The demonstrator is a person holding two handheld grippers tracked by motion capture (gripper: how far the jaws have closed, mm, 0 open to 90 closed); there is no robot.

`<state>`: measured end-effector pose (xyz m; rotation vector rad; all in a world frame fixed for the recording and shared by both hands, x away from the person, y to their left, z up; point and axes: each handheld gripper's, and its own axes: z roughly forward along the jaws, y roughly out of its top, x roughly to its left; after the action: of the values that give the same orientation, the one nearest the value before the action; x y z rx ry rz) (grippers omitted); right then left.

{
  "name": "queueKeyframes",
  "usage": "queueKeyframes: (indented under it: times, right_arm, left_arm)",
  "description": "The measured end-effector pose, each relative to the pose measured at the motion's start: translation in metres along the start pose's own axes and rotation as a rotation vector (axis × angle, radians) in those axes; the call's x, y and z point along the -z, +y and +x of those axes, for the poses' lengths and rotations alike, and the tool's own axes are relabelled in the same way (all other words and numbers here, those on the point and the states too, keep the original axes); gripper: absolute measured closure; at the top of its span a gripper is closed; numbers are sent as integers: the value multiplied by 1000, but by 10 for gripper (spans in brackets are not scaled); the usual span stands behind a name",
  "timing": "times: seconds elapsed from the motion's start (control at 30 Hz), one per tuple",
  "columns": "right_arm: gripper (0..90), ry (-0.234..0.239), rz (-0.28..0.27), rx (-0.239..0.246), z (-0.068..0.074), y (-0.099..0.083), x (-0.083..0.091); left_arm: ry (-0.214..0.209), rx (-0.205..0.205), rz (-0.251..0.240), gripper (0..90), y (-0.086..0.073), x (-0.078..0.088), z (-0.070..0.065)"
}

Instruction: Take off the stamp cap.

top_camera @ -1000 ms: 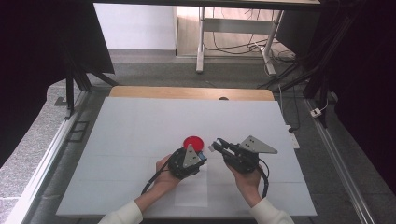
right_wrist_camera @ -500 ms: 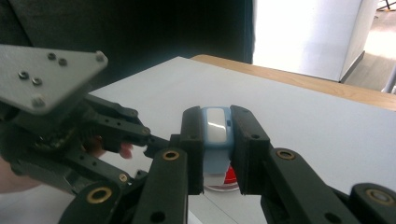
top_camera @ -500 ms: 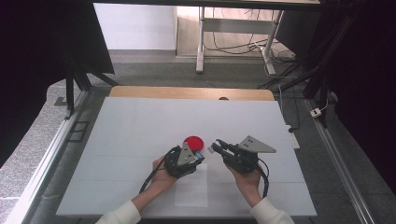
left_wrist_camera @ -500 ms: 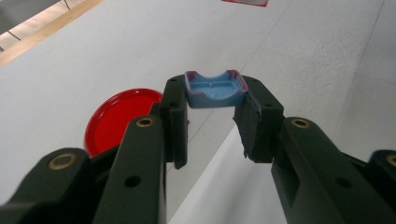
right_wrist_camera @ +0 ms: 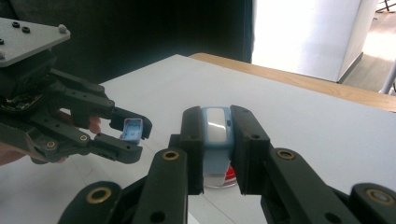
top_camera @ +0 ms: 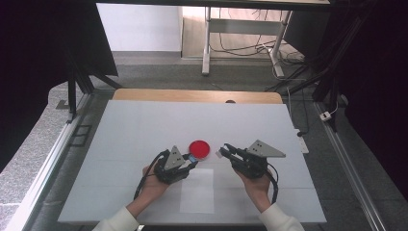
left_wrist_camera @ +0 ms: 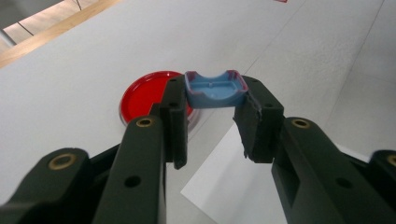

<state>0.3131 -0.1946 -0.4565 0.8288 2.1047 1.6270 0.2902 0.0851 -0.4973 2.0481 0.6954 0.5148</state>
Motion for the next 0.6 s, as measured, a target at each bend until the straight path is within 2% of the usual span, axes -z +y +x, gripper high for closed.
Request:
queueKeyframes:
  times: [0.3, 0.6]
  right_arm:
    - [748, 8, 8, 6, -3, -2, 1]
    - [748, 14, 16, 19, -5, -2, 1]
  left_arm:
    - [-3, 12, -5, 650, -8, 13, 3]
    - [22, 75, -26, 650, -25, 40, 15]
